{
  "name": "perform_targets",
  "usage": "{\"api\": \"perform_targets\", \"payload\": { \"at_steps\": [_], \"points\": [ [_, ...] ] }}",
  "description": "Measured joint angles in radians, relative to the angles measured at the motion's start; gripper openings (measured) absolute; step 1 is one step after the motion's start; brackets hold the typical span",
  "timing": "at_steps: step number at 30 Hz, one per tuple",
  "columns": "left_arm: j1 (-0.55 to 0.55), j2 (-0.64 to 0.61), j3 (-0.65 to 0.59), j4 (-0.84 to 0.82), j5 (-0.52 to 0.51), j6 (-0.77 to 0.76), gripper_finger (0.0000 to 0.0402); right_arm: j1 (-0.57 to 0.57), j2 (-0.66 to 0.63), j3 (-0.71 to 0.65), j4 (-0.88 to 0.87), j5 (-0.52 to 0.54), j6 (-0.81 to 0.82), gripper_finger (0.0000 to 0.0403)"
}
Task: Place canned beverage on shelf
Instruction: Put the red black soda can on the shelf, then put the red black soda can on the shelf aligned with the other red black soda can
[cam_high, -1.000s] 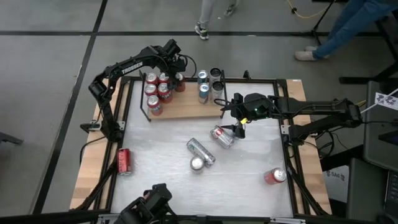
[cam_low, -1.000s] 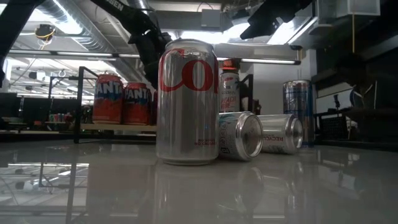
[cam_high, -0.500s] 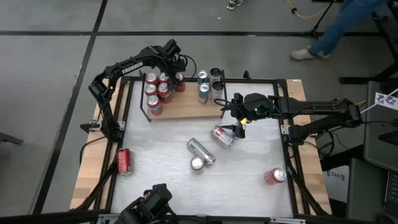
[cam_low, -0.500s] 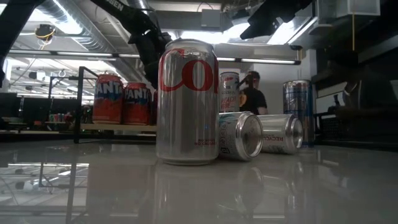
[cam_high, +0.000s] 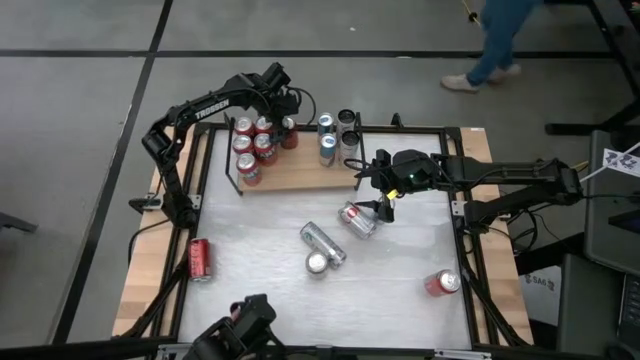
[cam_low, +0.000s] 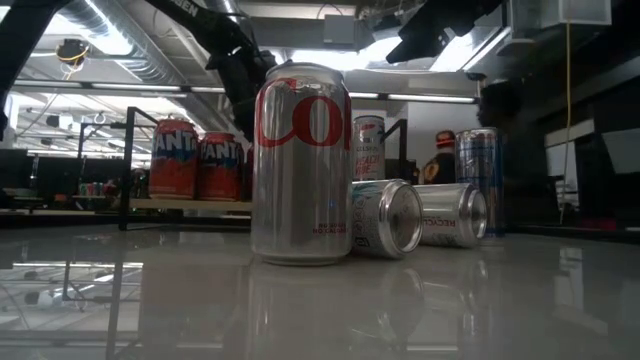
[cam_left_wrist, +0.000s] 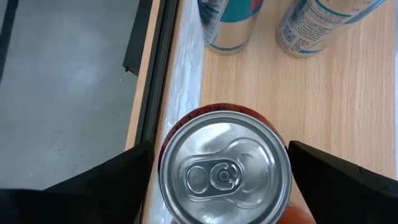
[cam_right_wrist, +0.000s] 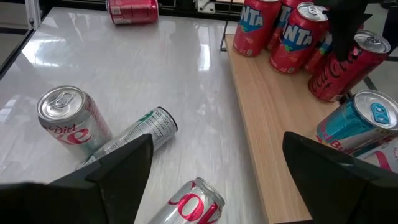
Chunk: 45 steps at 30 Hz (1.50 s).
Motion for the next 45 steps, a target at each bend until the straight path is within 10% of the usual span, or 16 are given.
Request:
{"api": "perform_targets", "payload": {
  "at_steps": [15,28,38,45],
  "points": [
    [-0.04,0.001,0.159,-0.037,-0.041,0.0,0.0362,0.0,0.0,0.0,0.0,0.0,0.0,0.0349],
    [-0.178,-0.002,0.39,-0.591,0.001,-0.297,0.0362,0.0,0.0,0.0,0.0,0.0,0.0,0.0349],
    [-0.426,-0.228,0.092,-0.652,-0.025,-0.664,0.0362,0.0,0.0,0.0,0.0,0.0,0.0,0.0349],
    [-0.681,-0.508,-0.214,-0.598,-0.215,-1.284,0.0362,0.0,0.0,0.0,0.0,0.0,0.002,0.0349]
  ]
}}
